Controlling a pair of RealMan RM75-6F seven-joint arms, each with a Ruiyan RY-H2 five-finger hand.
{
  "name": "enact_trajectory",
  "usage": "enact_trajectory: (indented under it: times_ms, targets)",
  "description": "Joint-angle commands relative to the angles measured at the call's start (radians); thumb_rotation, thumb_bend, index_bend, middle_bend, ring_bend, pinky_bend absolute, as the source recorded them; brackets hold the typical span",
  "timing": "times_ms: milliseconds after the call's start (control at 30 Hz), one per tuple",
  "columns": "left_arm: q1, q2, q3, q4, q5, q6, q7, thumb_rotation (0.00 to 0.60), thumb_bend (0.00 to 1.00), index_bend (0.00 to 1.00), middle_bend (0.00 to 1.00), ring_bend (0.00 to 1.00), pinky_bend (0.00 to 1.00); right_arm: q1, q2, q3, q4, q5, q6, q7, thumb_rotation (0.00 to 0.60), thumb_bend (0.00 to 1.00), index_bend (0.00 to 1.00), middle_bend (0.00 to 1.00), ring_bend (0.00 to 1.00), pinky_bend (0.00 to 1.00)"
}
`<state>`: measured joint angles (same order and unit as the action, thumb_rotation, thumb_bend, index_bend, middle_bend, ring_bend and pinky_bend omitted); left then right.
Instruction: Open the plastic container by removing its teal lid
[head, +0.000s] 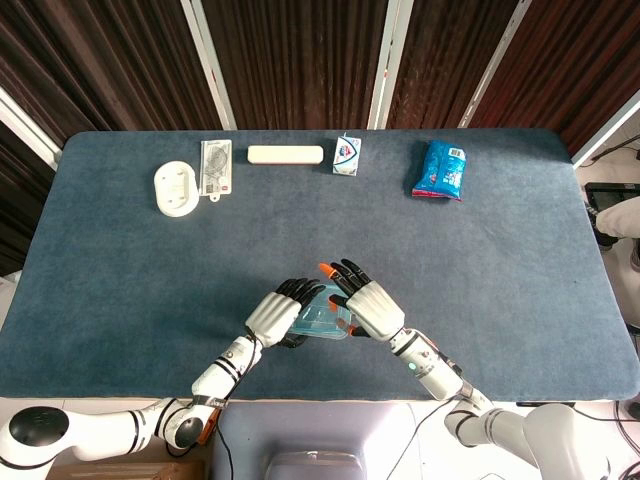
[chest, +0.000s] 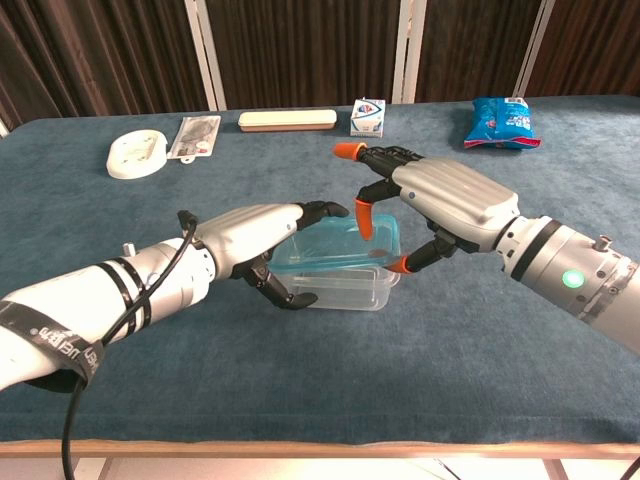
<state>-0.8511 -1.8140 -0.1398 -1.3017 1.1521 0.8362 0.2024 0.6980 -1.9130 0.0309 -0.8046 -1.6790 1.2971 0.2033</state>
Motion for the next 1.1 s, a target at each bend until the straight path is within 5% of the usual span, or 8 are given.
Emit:
enact_trajectory:
  times_ms: [33, 767, 1100]
  targets:
    - [0.001, 0.000, -0.001, 0.000, 0.002, 0.000, -0.001, 0.600, 0.31, 0.01, 0.03, 0.00, 0.15, 0.002, -0.007, 0.002, 0.007, -0.001, 0.004, 0.004, 0.600, 0.50, 0.68, 0.10, 0.00, 0.00]
    - [0.045, -0.011, 0.005, 0.019, 0.132, 0.113, -0.081, 0.600, 0.31, 0.00, 0.00, 0.00, 0.04, 0.001, -0.021, -0.004, 0.034, -0.006, 0.026, 0.015, 0.600, 0.56, 0.74, 0.13, 0.00, 0.00]
    - [0.066, 0.047, 0.000, -0.047, 0.127, 0.139, -0.016, 0.600, 0.31, 0.00, 0.00, 0.00, 0.02, 0.002, -0.013, -0.004, 0.023, -0.014, 0.046, 0.003, 0.600, 0.56, 0.74, 0.13, 0.00, 0.00]
